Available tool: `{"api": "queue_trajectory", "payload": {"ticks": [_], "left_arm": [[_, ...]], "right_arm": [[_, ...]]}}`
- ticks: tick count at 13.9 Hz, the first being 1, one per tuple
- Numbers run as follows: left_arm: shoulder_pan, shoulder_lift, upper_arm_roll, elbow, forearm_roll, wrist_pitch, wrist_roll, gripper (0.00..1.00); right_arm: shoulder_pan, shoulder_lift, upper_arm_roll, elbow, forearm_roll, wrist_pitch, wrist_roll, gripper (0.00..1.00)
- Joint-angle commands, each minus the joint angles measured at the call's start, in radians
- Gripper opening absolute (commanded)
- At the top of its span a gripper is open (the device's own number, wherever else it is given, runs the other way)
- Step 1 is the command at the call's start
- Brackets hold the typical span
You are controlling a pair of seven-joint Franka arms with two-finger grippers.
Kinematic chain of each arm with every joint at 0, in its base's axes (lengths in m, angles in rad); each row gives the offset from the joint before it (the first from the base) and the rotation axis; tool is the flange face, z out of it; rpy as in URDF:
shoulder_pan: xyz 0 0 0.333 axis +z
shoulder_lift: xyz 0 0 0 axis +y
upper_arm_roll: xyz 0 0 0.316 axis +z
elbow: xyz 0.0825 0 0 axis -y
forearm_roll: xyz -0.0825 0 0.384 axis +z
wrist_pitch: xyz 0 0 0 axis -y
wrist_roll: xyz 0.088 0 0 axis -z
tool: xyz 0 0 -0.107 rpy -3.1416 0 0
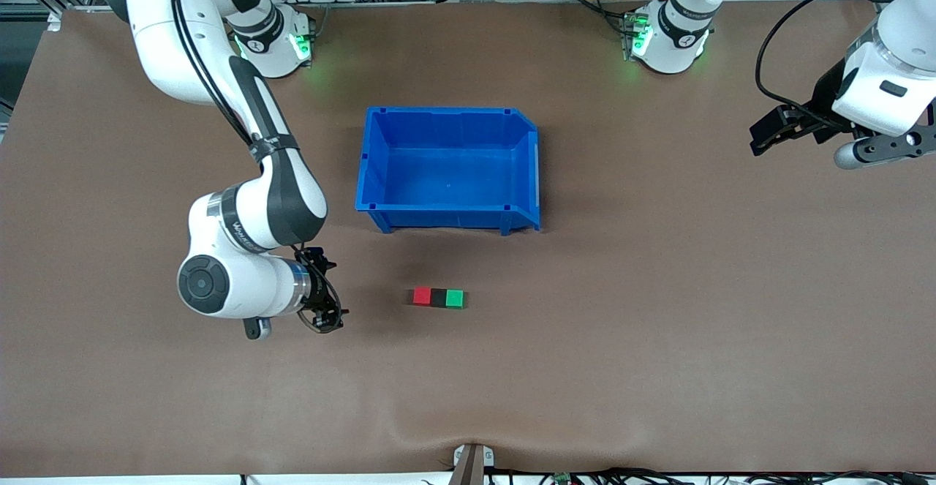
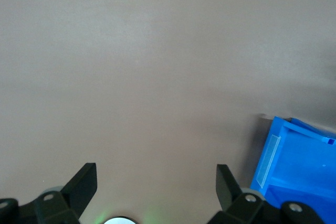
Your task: Attach green and red cubes to black cube
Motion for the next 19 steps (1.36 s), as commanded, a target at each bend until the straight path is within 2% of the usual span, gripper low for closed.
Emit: {"api": "queue_trajectory", "payload": {"ticks": [1, 7, 13, 19], "left_arm": [[0.009, 0.001, -0.005, 0.006, -0.014, 0.004, 0.022, 1.0], [0.009, 0.001, -0.006, 0.006, -0.014, 0.005, 0.022, 1.0], [0.009, 0.001, -0.006, 0.006, -0.014, 0.005, 0.022, 1.0], [0.009, 0.001, -0.005, 0.006, -0.014, 0.005, 0.022, 1.0]], "right_arm": [[-0.038, -0.039, 0.014, -0.007, -0.021, -0.049, -0.08, 1.0], [-0.107, -0.083, 0.012, -0.007, -0.026, -0.131, -0.263, 1.0], [-0.133, -0.137, 0.017, -0.009, -0.118, -0.158, -0.393, 1.0], [-0.182, -0.169, 0.016, -0.01, -0.12, -0.201, -0.551, 1.0]]}}
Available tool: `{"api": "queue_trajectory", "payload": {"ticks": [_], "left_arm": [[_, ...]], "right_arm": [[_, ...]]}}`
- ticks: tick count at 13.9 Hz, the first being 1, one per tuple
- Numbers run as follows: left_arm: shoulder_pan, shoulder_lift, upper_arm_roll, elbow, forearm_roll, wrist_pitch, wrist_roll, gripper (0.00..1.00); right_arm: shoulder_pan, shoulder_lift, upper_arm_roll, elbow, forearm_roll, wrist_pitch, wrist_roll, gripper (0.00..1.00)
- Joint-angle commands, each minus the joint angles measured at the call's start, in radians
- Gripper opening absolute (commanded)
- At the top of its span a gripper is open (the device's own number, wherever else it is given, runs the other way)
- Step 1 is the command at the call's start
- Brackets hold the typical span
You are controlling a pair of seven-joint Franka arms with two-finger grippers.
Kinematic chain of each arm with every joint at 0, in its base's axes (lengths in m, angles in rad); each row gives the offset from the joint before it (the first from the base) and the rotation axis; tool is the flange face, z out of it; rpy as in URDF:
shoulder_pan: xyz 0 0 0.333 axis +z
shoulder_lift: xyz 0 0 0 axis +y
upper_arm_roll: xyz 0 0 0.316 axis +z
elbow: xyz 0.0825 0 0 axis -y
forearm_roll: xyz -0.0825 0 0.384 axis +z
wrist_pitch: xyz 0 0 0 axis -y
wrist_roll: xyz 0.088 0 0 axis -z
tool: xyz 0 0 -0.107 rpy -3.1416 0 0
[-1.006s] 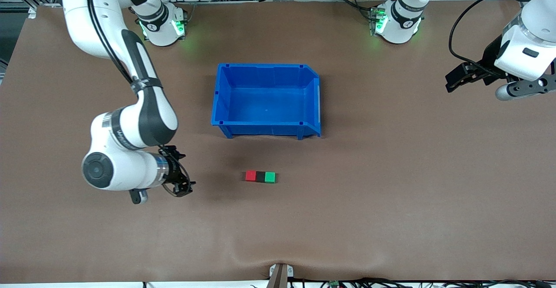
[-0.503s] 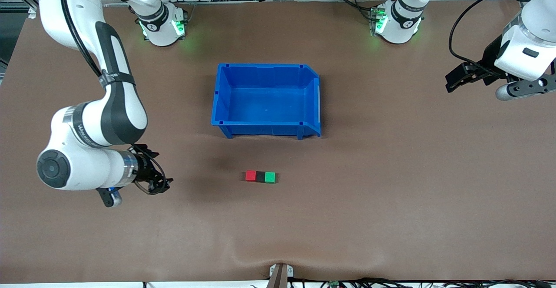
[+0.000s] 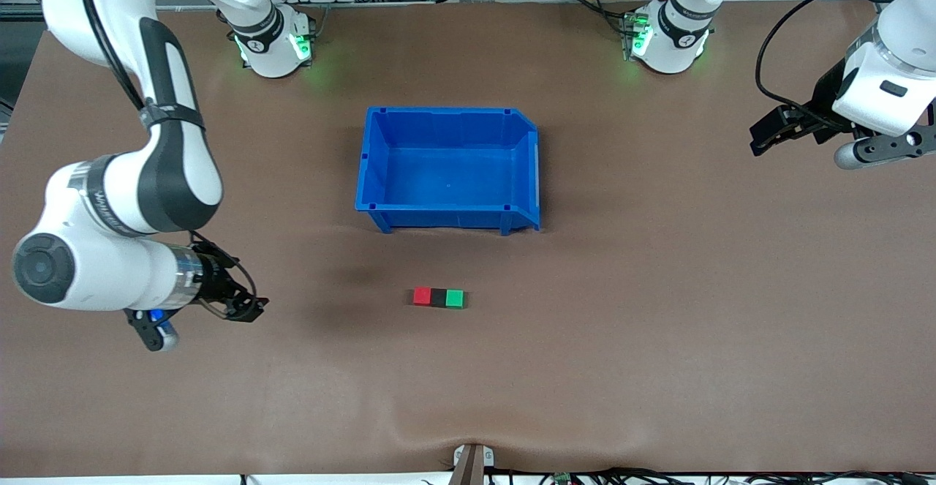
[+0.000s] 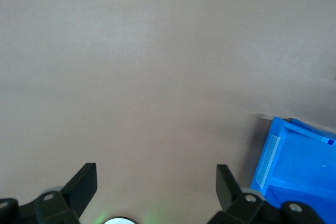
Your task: Attach green and red cubes to black cube
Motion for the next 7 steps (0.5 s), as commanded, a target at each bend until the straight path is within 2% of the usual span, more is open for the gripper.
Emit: {"api": "queue_trajectory", "payload": {"ticks": [1, 7], "left_arm": [[0.009, 0.001, -0.005, 0.006, -0.014, 0.004, 0.022, 1.0], [0.009, 0.001, -0.005, 0.006, -0.014, 0.004, 0.022, 1.0]], "right_arm": [[-0.031, -0.034, 0.015, -0.017, -0.018, -0.036, -0.069, 1.0], [-0.087, -0.077, 0.018, -0.02, -0.032, -0.065, -0.21, 1.0]]}}
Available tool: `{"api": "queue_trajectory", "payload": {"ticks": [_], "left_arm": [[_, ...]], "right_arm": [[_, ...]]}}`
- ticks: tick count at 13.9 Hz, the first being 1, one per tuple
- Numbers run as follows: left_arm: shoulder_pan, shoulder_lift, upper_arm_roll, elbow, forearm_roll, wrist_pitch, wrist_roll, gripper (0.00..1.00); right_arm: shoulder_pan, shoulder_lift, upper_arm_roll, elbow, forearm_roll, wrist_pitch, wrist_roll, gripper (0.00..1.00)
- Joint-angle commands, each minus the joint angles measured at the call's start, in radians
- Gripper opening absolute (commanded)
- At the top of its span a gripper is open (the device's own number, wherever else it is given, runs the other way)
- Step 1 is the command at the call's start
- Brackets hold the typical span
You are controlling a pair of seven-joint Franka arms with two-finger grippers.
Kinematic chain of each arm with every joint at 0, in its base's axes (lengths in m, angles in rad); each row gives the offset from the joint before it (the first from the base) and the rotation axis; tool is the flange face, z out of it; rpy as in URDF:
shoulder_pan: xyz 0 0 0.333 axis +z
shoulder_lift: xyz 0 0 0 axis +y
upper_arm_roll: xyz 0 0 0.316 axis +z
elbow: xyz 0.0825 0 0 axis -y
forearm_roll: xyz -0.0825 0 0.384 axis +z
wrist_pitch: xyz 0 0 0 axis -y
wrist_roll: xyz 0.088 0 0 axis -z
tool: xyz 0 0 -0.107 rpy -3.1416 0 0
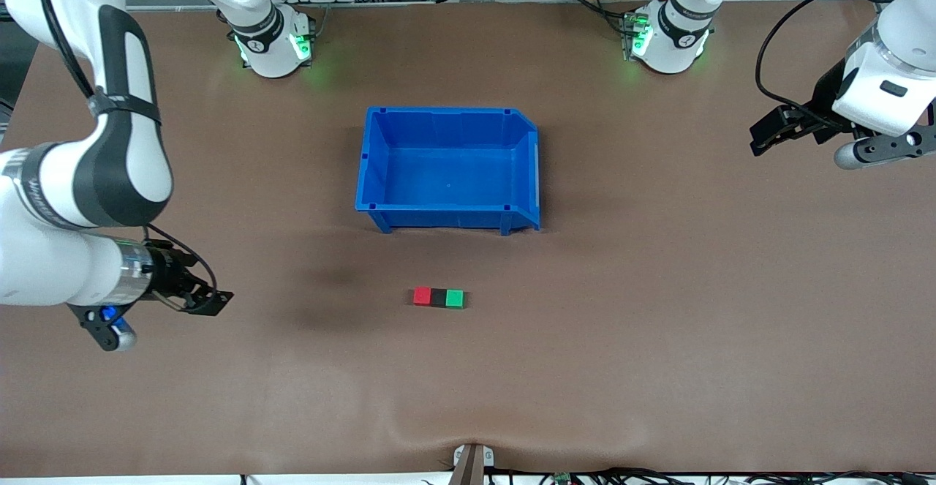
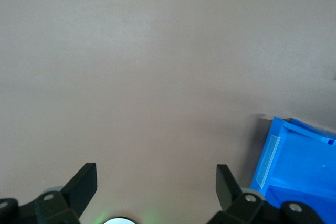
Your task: Attach green and red cubes to black cube
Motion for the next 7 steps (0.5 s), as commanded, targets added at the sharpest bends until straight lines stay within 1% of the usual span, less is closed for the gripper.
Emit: {"api": "queue_trajectory", "payload": {"ticks": [1, 5, 7], "left_arm": [[0.01, 0.001, -0.005, 0.006, -0.014, 0.004, 0.022, 1.0], [0.009, 0.001, -0.005, 0.006, -0.014, 0.002, 0.022, 1.0], [0.009, 0.001, -0.006, 0.006, -0.014, 0.004, 0.022, 1.0]], "right_arm": [[-0.031, -0.032, 0.018, -0.019, -0.024, -0.037, -0.06, 1.0], [-0.032, -0.06, 0.018, -0.02, -0.058, -0.048, -0.102, 1.0], [-0.043, -0.069, 0.018, -0.022, -0.061, -0.048, -0.134, 1.0]]}}
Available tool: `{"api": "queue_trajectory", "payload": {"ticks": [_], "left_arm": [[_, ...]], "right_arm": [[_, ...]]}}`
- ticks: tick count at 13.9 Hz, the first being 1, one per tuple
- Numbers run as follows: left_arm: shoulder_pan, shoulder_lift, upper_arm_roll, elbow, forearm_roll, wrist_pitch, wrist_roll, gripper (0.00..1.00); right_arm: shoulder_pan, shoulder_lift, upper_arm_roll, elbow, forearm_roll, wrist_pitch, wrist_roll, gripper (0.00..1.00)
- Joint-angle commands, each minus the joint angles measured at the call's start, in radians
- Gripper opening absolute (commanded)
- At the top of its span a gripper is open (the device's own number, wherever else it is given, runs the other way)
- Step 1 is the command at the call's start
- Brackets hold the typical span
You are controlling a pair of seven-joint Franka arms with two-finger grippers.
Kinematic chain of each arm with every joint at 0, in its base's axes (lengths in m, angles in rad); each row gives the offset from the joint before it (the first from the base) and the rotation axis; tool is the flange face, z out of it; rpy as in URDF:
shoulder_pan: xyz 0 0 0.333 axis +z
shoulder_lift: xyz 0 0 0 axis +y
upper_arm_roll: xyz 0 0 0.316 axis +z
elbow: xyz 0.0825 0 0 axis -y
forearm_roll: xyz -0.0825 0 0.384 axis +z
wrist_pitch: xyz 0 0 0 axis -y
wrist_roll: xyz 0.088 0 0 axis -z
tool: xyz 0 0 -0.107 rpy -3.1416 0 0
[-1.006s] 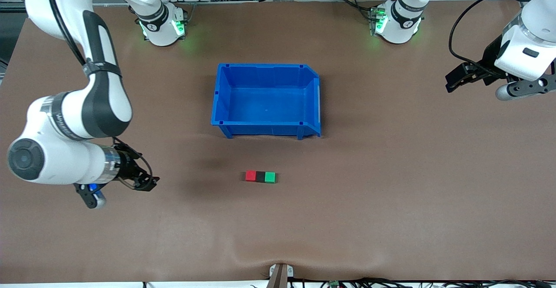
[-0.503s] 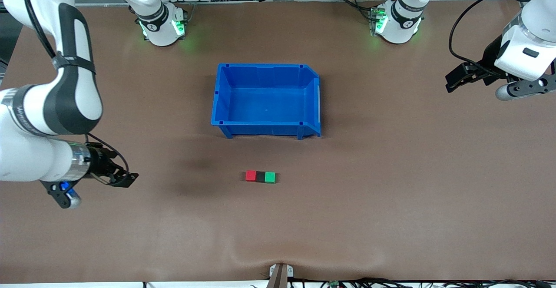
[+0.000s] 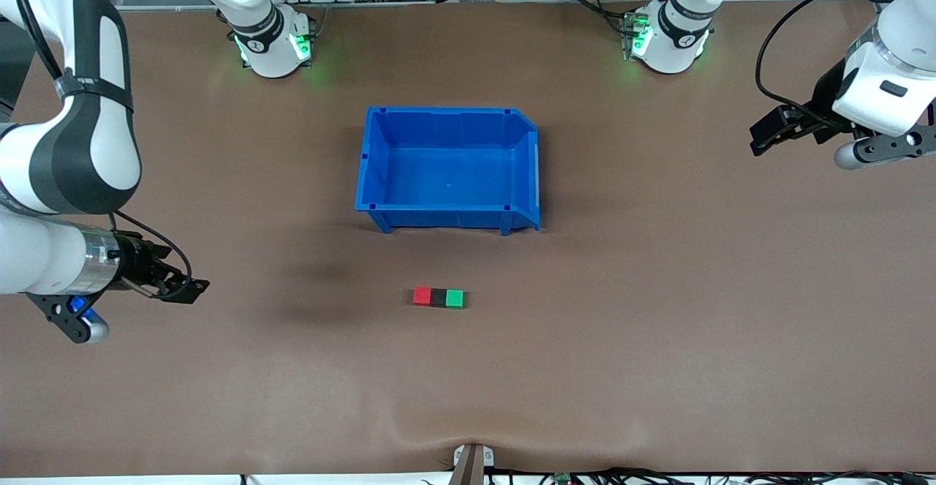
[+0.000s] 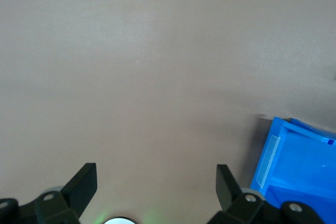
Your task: Attach green and red cubes to black cube
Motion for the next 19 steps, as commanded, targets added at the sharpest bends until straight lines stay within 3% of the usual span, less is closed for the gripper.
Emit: {"api": "queue_trajectory", "payload": {"ticks": [1, 9, 19], "left_arm": [[0.009, 0.001, -0.005, 0.006, -0.014, 0.002, 0.022, 1.0], [0.009, 0.001, -0.005, 0.006, -0.014, 0.003, 0.022, 1.0], [0.009, 0.001, -0.005, 0.006, -0.014, 0.003, 0.022, 1.0]], "right_arm": [[-0.024, -0.038, 0.018, -0.023, -0.022, -0.008, -0.061, 1.0], [-0.082, -0.089, 0.018, -0.025, -0.058, -0.054, -0.318, 1.0], [-0.125, -0.164, 0.018, -0.051, -0.083, -0.123, -0.435, 1.0]]}}
